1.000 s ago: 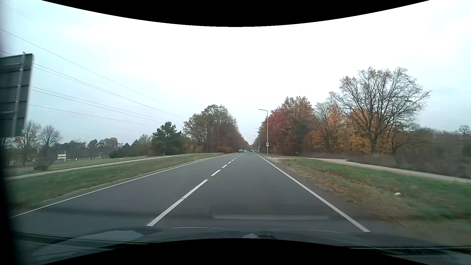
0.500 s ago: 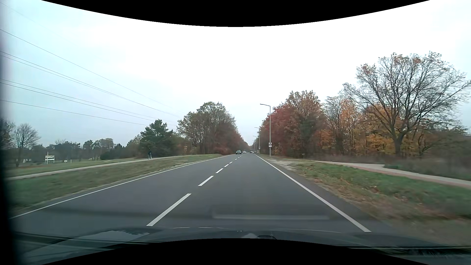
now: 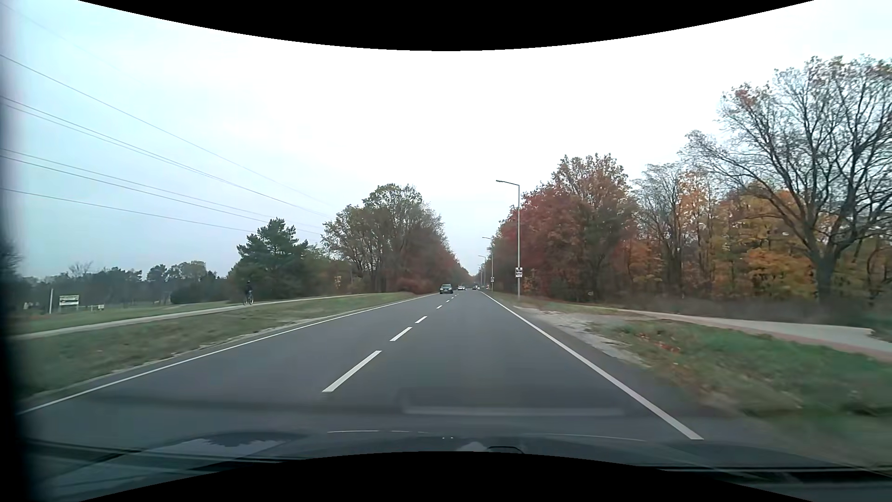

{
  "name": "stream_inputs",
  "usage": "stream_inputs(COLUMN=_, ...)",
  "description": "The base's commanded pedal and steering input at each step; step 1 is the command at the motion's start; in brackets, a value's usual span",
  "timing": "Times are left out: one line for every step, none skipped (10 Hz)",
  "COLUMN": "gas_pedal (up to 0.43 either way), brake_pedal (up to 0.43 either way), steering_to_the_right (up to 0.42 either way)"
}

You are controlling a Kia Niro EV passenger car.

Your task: Follow the waypoints while adhering to traffic rules and regulations

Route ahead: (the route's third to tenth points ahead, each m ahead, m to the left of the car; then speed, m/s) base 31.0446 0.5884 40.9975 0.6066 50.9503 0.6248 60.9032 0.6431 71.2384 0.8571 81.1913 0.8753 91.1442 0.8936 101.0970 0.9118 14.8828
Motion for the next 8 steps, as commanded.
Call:
stream_inputs(gas_pedal=0.177, brake_pedal=0.000, steering_to_the_right=0.001)
stream_inputs(gas_pedal=0.177, brake_pedal=0.000, steering_to_the_right=0.001)
stream_inputs(gas_pedal=0.177, brake_pedal=0.000, steering_to_the_right=0.001)
stream_inputs(gas_pedal=0.177, brake_pedal=0.000, steering_to_the_right=0.001)
stream_inputs(gas_pedal=0.177, brake_pedal=0.000, steering_to_the_right=0.001)
stream_inputs(gas_pedal=0.177, brake_pedal=0.000, steering_to_the_right=0.001)
stream_inputs(gas_pedal=0.177, brake_pedal=0.000, steering_to_the_right=0.001)
stream_inputs(gas_pedal=0.177, brake_pedal=0.000, steering_to_the_right=0.001)
